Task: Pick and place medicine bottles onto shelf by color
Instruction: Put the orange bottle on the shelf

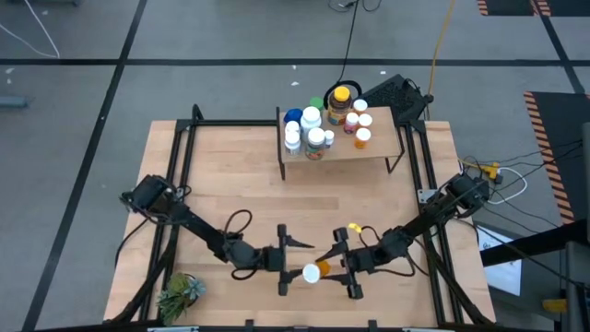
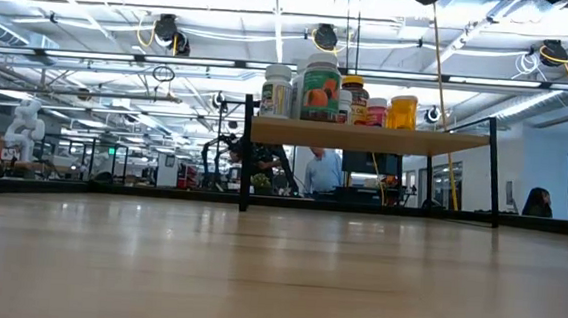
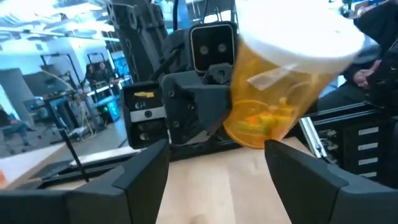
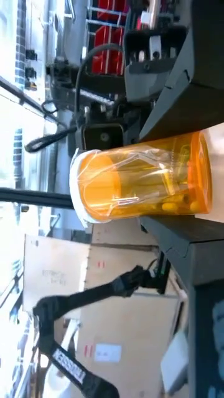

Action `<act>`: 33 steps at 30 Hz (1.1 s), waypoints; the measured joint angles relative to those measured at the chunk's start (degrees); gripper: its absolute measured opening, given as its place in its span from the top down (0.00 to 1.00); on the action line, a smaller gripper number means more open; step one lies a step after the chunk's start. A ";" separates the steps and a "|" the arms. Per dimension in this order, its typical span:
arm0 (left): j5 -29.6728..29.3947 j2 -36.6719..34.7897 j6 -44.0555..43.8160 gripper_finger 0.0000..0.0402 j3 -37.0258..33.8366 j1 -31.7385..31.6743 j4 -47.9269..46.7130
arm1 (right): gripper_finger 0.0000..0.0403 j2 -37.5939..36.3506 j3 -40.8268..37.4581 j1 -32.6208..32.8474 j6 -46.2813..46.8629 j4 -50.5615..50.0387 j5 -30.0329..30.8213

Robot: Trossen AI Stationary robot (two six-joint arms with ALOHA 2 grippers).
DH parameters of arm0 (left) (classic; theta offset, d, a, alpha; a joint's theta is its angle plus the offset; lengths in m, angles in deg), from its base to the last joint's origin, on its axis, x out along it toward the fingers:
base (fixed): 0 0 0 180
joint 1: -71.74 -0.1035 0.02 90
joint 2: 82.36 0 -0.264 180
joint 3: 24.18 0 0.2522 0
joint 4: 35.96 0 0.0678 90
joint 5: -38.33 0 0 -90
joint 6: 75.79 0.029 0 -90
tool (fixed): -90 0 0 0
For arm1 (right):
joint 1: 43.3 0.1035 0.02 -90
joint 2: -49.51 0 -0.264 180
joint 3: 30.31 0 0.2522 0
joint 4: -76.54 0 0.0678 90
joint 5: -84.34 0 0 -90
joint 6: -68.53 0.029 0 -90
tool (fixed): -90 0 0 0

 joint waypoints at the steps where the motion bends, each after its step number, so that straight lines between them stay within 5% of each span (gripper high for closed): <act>1: 0.00 0.00 0.68 0.33 0.00 0.15 0.04 | 0.55 0.02 -0.02 0.00 0.03 0.68 0.11; 18: 1.16 -0.15 7.62 0.32 0.17 1.17 5.20 | 0.55 -0.50 -1.00 -1.18 7.73 1.19 -0.89; 25: 11.77 -0.15 3.59 0.33 0.17 -2.28 4.33 | 0.55 -0.48 -1.15 -2.50 9.08 1.06 -3.70; 33: 13.42 -0.15 2.04 0.42 0.15 -3.01 4.28 | 0.55 -0.48 -1.16 -2.48 9.93 0.40 -4.09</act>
